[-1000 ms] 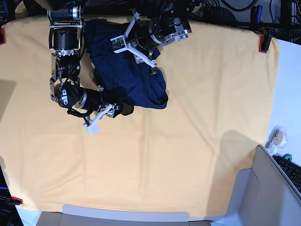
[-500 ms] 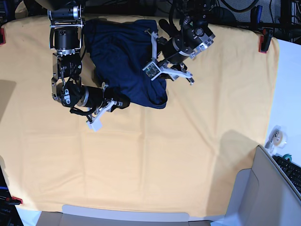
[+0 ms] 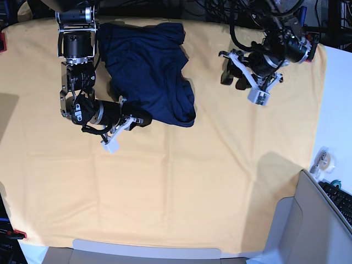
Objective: Fold the T-shirt properly
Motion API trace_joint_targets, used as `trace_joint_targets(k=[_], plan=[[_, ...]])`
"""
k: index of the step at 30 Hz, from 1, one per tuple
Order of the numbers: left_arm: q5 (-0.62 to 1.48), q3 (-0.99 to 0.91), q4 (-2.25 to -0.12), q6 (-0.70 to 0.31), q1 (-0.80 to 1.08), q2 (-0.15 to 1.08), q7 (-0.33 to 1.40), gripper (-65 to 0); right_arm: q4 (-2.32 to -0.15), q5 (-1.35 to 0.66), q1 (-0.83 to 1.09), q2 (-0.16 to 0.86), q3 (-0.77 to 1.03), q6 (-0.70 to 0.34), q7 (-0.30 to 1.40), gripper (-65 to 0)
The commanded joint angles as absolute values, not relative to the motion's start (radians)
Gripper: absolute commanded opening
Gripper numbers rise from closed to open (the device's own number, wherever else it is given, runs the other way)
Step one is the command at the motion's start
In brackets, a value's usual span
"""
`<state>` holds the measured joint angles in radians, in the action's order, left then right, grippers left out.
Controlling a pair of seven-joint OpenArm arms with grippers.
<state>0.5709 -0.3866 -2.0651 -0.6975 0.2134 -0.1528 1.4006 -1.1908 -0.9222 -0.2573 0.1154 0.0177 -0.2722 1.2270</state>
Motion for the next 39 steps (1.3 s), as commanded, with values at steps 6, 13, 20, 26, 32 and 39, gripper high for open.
trace_joint_targets(k=[6, 13, 20, 26, 32, 39], plan=[[0.610, -0.340, -2.029, -0.698, 0.251, -0.108, 1.396, -36.2, -1.191, -0.932, -0.260, 0.117, 0.016, -0.265, 1.236, -65.0], [0.611, -0.176, -2.025, -0.698, 0.317, -0.090, 1.396, -30.9, -1.191, -0.932, -0.259, 0.117, 0.016, -0.265, 1.236, -65.0], [0.611, -0.082, -2.022, -0.698, 0.348, -0.093, 1.396, -30.8, -1.196, -0.932, -0.248, 0.117, 0.016, -0.265, 1.236, -65.0], [0.624, -0.045, -1.925, -0.698, 0.349, -0.096, 1.396, -30.8, -1.196, -0.932, -0.243, 0.117, 0.016, -0.265, 1.236, -65.0], [0.688, -0.045, -1.819, -0.698, 0.343, -0.091, 1.396, -30.8, -1.196, -0.932, -0.243, 0.117, 0.016, -0.265, 1.236, -65.0], [0.690, -0.041, -1.810, -0.698, 0.328, -0.090, 1.396, -30.7, -1.196, -0.932, -0.243, 0.117, 0.016, -0.265, 1.236, -65.0]])
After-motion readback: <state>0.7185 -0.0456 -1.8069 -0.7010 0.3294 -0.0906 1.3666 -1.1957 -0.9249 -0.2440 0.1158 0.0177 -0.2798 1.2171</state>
